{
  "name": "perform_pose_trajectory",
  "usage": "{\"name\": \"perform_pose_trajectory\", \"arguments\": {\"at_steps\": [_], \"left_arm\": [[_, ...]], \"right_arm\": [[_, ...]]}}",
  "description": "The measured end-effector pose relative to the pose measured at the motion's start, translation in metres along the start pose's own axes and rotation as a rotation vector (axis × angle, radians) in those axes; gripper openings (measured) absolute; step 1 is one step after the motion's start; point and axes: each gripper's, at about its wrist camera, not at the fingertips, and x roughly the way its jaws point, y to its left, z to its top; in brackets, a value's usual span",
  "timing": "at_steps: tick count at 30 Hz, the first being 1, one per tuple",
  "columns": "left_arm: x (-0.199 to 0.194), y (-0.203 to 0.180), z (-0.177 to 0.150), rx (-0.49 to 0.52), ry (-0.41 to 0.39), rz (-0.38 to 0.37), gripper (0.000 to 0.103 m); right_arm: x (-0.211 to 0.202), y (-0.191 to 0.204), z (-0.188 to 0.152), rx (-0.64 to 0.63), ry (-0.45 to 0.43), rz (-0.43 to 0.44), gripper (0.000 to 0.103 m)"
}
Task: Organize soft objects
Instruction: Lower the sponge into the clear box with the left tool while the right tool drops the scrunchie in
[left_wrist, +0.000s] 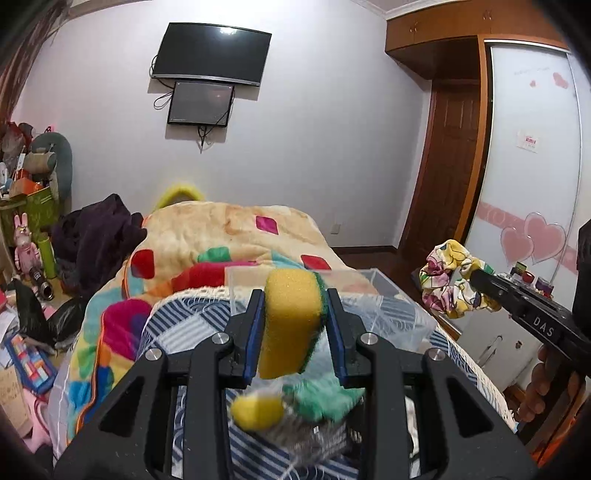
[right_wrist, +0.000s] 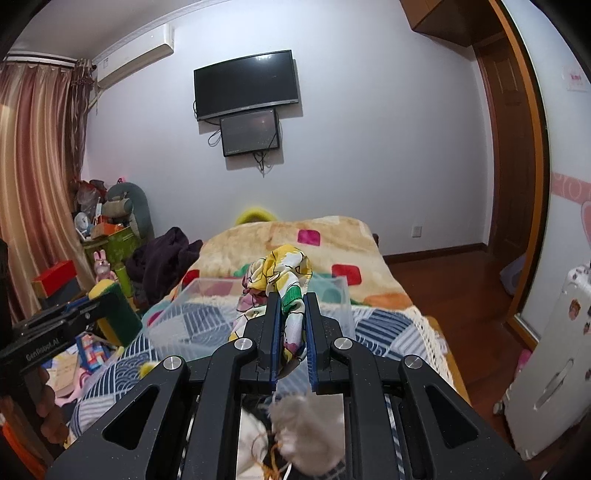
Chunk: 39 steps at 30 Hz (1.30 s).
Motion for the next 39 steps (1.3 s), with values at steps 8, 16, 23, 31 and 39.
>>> {"name": "perform_pose_trajectory", "arguments": {"at_steps": [8,16,23,31,39], "left_arm": [[0.052,0.014,0.019,-0.051,0.113,-0.069,0.032],[0.101,0.012,0.015,0.012,0.229,-0.005,0.032],[0.127,-0.004,0.002,0.112,0.324,0.006,0.032],[0.139,-0.015,-0.009,0.185,0.383,0.028,0.032],[0.133,-0.017,-0.01,0.181,0.363,0.04,0.06]], "right_arm": [[0.039,-0.002,0.007,0.001,0.051,-0.009,0.011],[0.077,0.0,-0.001,-0.04,0.173,0.005,0.011],[0.103,0.001,-0.011,-0.122,0.314,0.005,0.011],[0.112,0.0,-0.026,-0.155,0.432,0.045,0.012],[0.102,-0.004,-0.019,-0.148,0.409,0.044,0.046]]}}
